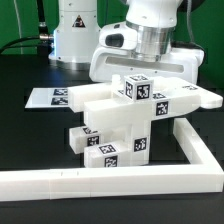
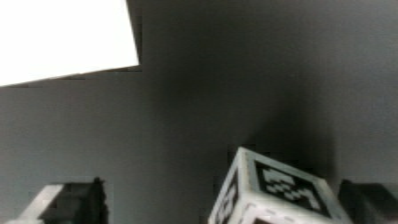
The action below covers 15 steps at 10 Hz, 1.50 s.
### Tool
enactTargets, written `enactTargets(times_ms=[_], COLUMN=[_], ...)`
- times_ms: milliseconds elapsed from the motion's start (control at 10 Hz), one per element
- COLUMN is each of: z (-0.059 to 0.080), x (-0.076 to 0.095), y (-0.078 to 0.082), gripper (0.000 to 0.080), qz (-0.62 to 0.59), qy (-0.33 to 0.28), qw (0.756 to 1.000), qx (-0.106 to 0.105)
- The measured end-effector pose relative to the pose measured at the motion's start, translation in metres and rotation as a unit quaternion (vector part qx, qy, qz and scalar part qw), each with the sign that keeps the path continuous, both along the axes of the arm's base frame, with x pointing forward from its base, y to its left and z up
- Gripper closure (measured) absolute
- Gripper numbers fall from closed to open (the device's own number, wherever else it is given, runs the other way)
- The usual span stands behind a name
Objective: Assemble chair
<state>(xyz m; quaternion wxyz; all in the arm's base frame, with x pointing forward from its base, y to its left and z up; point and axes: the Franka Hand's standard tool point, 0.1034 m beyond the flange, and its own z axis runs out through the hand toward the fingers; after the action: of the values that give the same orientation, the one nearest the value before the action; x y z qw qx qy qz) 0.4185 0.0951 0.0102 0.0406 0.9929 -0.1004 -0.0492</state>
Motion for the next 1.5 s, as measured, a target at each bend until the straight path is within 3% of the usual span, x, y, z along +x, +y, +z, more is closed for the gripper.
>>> enactTargets(times_ms=[400, 600, 1300, 1500], z=[-0.002, -0.0028, -0.0025, 0.003], x=[-0.0014, -0.0018, -0.0022, -0.0038], y=[-0.001, -0.0013, -0.0015, -0.0025], gripper=[0.0163, 0.0513, 0.0514, 0.0514], qz=[0.0, 0.0, 0.002, 0.005], qy=[0.002, 0.003, 0.003, 0.001], qw=[1.0, 1.0, 1.0, 1.0], qx=[-0.002, -0.002, -0.002, 0.002])
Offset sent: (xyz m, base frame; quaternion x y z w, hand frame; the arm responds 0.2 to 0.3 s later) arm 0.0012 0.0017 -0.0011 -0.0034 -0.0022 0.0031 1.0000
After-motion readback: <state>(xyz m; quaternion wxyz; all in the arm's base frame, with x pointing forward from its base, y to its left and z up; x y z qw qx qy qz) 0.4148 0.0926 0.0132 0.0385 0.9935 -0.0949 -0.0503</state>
